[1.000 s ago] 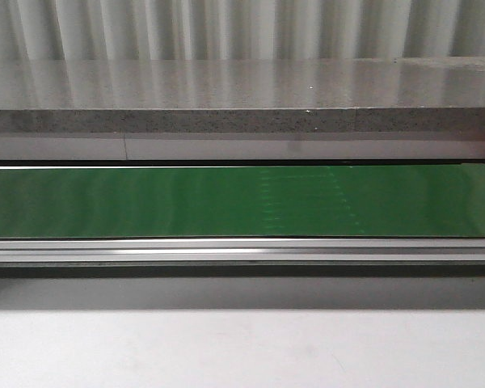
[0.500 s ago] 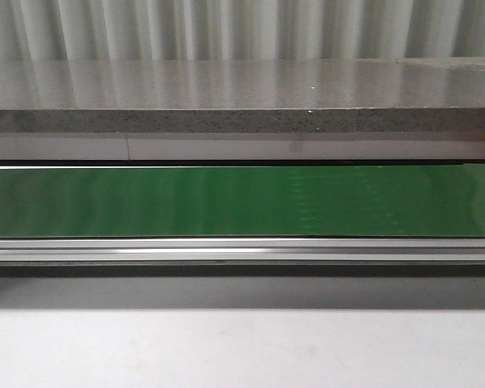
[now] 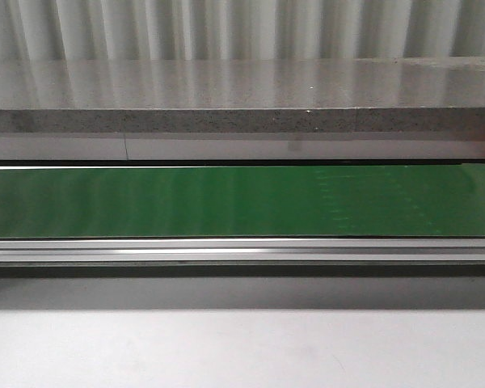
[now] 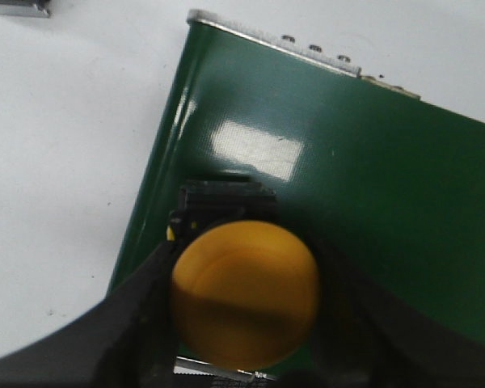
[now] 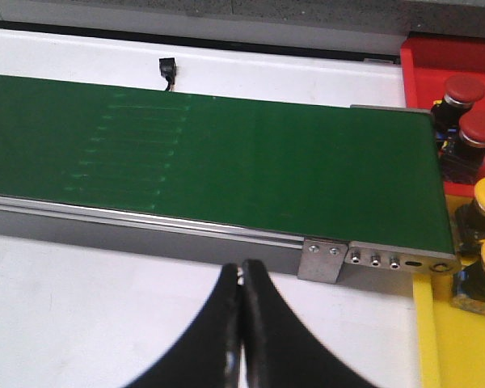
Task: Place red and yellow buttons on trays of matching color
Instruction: 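Grasp a yellow button on the table with the left gripper, set it on the belt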
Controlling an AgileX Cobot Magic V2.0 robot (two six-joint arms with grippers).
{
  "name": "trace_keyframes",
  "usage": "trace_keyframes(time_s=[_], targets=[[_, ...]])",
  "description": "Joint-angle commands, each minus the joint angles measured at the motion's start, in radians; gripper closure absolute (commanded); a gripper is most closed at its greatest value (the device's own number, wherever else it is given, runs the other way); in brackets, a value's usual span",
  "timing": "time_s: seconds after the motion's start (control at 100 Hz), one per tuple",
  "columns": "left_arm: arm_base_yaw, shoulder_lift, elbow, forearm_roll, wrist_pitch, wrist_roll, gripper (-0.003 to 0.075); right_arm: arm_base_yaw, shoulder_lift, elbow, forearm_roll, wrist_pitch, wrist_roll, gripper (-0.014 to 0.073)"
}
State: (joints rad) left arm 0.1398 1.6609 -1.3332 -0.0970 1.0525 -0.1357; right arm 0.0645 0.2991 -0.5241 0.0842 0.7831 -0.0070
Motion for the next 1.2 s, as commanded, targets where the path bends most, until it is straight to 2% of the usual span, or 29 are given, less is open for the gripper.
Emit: trace_keyframes(time_s=[0.0,0.13,0.2,0.27,0.37,0.44,0.68,1.01,1.19], targets=[[-0.008,-0.031,-0.018,-0.031,-0.014,0.0,0.0562,-0.001,0.007,-0.023,0.002,-0.069,-0.01,0.0662],[-0.008,-0.022,-0.018,-0.033,-0.008,0.002,0.0557,-0.001,0.007,-0.023,0.002,-0.069,-0.01,0.0662],[-0.008,-0.021,-0.018,-0.038,-0.008,0.002,0.0507,-0.001,0.007,-0.023,0.002,-0.069,-0.01,0.0662],[-0.008,-0.021,-0.018,-0.038,-0.008,0.019,0.0386,-0.001,0.007,-0.023,0.002,-0.069,-0.01,0.0662],[-0.008,-0.021,-0.027,-0.04,-0.01,0.021,0.0168,-0.001,0.007,-0.023,0.002,-0.069,-0.01,0.0662],[-0.008,-0.021,-0.045,-0.057,-0.021,0.021,0.0102,-0.001,0.007,-0.023,0.002,-0.069,-0.01,0.0662],[0.019,-0.02,-0.166,-0.082,-0.041,-0.002,0.0101,-0.001,0.007,-0.023,0.002,-0.069,-0.01,0.0662],[0.22,0.042,-0.182,-0.082,0.014,-0.056,0.0101,-0.001,0.007,-0.023,0.002,-0.069,-0.01,0.0662],[0.271,0.123,-0.186,-0.082,0.02,-0.058,0.0101,-0.001,0.007,-0.023,0.002,-0.069,-0.01,0.0662]])
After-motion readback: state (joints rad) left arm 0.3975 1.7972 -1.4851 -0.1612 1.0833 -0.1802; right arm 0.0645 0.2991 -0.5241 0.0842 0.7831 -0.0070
